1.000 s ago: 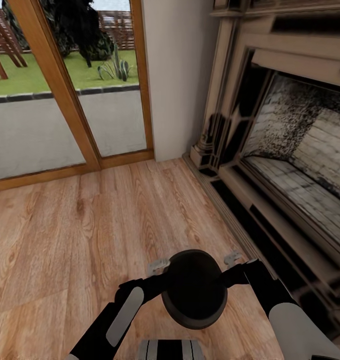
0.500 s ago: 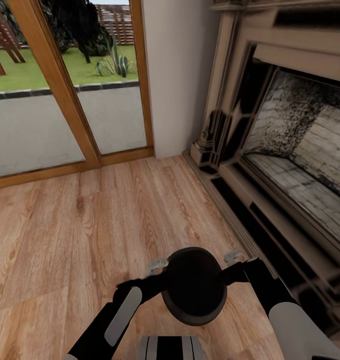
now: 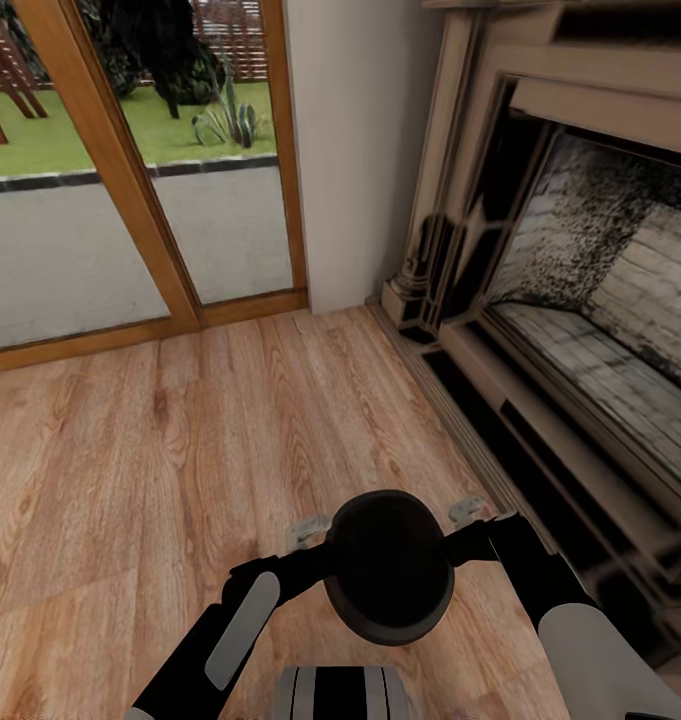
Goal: Place each of the two pumpkins and all three candles from the living room inside a cabinet in the living room (use any cabinet), then make sure every cabinet is closed, and position the cauldron so it is next to a table in the living room.
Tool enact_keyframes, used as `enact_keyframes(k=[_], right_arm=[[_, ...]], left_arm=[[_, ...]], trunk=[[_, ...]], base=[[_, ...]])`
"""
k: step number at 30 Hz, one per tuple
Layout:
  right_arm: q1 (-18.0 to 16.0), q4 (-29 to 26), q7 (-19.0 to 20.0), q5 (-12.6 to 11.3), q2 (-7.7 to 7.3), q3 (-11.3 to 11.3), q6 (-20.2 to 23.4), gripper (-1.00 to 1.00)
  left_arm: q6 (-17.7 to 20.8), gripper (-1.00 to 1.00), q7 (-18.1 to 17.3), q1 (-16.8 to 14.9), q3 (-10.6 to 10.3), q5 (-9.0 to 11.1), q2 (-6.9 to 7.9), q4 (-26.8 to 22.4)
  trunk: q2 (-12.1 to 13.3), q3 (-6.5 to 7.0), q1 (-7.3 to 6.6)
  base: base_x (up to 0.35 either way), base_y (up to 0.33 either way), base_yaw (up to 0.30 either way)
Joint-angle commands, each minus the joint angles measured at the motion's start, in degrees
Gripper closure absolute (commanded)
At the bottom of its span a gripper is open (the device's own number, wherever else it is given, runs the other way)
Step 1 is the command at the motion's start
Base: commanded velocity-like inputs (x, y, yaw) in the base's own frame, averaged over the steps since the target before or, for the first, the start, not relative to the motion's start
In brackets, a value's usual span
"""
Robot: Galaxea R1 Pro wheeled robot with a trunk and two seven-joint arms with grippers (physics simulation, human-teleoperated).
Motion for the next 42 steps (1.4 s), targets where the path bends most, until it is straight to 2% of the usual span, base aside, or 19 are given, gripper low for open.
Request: enact_keyframes(k=[1,5,9,35,42], right_arm=[[0.0,3.0,0.5,1.6,0.03,-0.3,-0.6,1.0],[0.0,3.0,0.5,1.6,0.03,-0.3,-0.7,1.0],[0.0,3.0,0.5,1.6,0.03,-0.3,-0.7,1.0],[0.0,3.0,0.4,1.6,0.1,-0.4,-0.6,1.0],[0.0,3.0,0.4,1.6,0.12,-0.5,-0.6,1.0]], left_arm=[[0.1,-1.0,0.6,0.0,-0.1,0.6,0.0,-0.1],[0.1,-1.0,0.6,0.0,-0.1,0.7,-0.03,-0.1],[0.1,-1.0,0.6,0.0,-0.1,0.7,-0.03,-0.1],[0.1,-1.0,0.5,0.0,-0.1,0.6,-0.04,-0.1],[0.1,-1.0,0.5,0.0,-0.1,0.7,-0.04,-0.1]], trunk=[[0.0,-0.06,3.61],[0.0,-0.06,3.61],[-0.1,-0.95,3.72],[-0.1,-0.95,3.72],[-0.2,-2.5,3.9]], base=[[0.0,0.0,0.0],[0.0,0.0,0.0],[0.0,0.0,0.0],[0.026,0.0,0.0],[0.0,0.0,0.0]])
